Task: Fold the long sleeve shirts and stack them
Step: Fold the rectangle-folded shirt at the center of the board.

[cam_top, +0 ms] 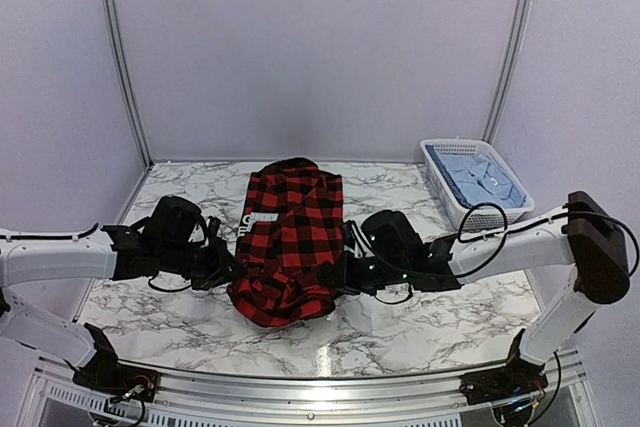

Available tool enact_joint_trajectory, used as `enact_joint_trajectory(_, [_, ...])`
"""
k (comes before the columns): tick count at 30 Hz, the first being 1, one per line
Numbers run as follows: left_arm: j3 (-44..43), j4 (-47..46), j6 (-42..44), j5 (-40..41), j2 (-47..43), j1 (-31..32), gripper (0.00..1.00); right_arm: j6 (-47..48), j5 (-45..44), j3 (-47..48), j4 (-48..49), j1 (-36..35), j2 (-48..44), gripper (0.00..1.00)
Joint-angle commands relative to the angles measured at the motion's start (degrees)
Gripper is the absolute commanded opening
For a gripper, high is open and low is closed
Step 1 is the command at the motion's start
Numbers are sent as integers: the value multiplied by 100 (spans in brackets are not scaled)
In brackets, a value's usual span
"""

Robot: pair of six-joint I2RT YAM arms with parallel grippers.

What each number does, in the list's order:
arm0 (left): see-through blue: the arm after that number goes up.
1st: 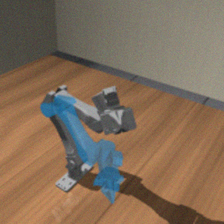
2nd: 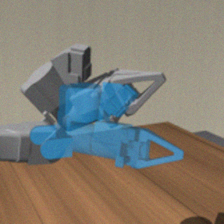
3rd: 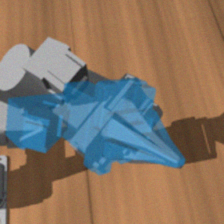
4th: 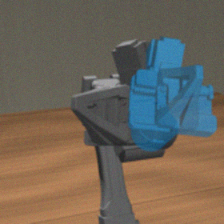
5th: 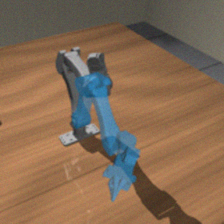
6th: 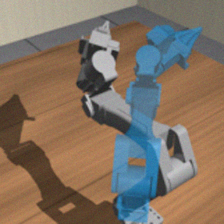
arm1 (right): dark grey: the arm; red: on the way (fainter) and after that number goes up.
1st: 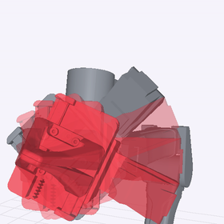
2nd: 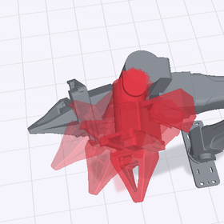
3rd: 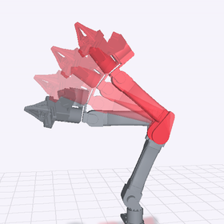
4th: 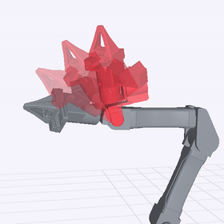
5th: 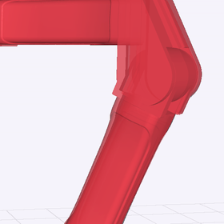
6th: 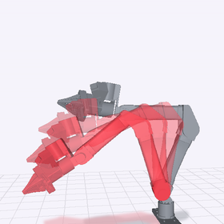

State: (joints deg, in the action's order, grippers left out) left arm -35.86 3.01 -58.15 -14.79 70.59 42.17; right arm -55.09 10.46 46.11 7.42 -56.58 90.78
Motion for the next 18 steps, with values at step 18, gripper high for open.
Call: enact_joint_trajectory(18, [-1034, -1357, 268, -7, 1676, -1060, 5, 1000, 960, 1389, 367, 1650, 1403, 0])
